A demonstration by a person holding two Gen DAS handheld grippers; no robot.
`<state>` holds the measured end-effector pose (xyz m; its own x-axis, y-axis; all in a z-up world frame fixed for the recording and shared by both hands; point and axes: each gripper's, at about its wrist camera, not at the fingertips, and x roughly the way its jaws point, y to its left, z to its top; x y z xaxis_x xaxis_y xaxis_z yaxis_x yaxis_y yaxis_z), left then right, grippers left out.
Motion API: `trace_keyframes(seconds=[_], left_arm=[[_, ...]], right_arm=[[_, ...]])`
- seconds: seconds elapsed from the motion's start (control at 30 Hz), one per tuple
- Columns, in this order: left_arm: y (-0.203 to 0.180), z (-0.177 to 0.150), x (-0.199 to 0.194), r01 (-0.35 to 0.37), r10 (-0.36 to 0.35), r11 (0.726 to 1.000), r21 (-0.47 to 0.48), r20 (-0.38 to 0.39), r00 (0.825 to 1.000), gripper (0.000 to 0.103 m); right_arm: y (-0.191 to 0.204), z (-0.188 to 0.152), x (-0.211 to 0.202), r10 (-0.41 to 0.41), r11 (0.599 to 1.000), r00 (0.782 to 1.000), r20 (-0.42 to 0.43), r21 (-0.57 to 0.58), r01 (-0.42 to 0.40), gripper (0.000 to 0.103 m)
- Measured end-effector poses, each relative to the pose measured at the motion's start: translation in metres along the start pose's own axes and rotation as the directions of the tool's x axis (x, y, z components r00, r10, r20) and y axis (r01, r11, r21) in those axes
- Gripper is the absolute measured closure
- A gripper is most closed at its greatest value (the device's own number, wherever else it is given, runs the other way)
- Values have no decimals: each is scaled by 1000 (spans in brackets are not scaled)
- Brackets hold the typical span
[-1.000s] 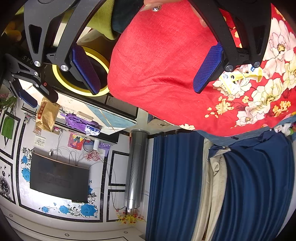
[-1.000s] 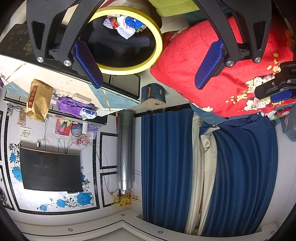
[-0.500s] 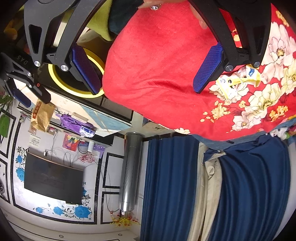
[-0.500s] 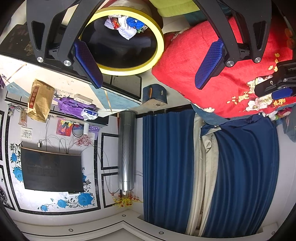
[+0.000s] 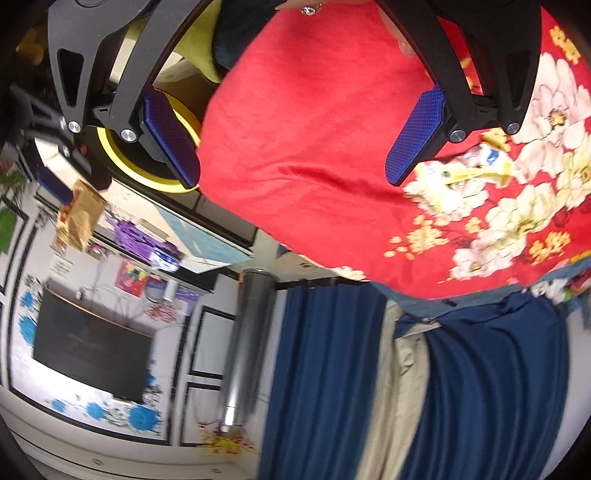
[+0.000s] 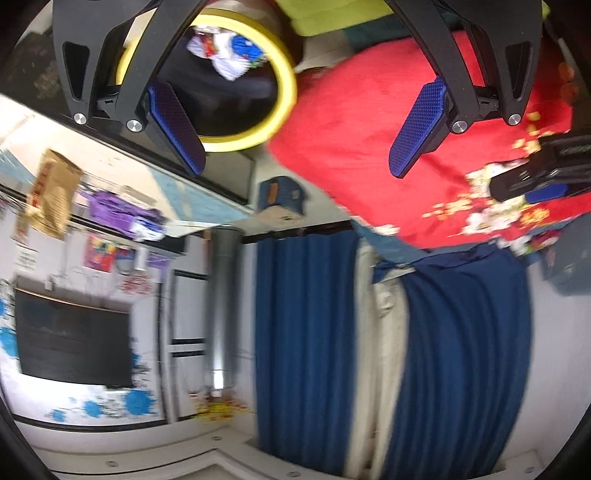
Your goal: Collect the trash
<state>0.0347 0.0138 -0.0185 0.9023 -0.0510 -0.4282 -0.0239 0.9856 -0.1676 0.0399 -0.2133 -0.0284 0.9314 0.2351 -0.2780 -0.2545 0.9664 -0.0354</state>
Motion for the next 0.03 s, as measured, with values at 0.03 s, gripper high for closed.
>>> trace_keyframes(seconds=[0.03], left_arm=[[10, 4, -2, -23, 23, 999, -23, -5, 1000, 11]], right_arm=[[9, 3, 1, 38, 999, 999, -5, -17, -38, 6]])
